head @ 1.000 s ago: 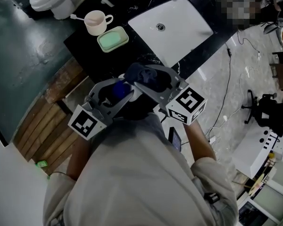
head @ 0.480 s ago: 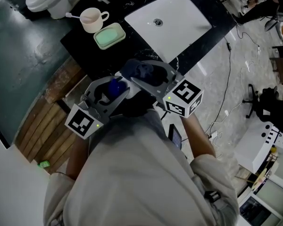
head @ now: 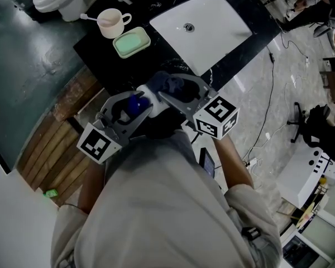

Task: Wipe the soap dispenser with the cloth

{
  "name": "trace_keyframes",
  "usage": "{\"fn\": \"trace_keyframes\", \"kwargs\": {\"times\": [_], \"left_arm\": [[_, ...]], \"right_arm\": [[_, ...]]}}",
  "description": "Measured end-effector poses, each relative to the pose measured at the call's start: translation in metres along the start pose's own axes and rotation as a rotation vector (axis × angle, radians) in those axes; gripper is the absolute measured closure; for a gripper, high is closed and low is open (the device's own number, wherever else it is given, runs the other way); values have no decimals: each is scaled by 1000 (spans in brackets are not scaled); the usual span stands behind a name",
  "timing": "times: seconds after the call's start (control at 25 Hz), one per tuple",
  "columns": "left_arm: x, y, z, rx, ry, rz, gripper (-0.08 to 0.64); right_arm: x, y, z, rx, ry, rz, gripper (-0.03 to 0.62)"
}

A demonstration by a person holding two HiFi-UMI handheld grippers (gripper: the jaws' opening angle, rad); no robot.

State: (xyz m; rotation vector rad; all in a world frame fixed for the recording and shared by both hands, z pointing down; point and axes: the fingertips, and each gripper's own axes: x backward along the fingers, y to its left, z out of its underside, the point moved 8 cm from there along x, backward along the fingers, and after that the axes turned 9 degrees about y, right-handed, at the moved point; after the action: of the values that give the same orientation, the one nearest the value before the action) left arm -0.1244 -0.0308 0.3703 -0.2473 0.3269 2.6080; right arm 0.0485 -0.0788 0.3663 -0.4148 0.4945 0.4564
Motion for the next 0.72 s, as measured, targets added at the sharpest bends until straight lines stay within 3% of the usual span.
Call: {"fn": "trace_keyframes", "kwargs": {"times": [0.72], "left_arm": [[-2,1,4,10,9,-4,422]], "right_arm": [[2,-15,18,-17,41,49,407]]}}
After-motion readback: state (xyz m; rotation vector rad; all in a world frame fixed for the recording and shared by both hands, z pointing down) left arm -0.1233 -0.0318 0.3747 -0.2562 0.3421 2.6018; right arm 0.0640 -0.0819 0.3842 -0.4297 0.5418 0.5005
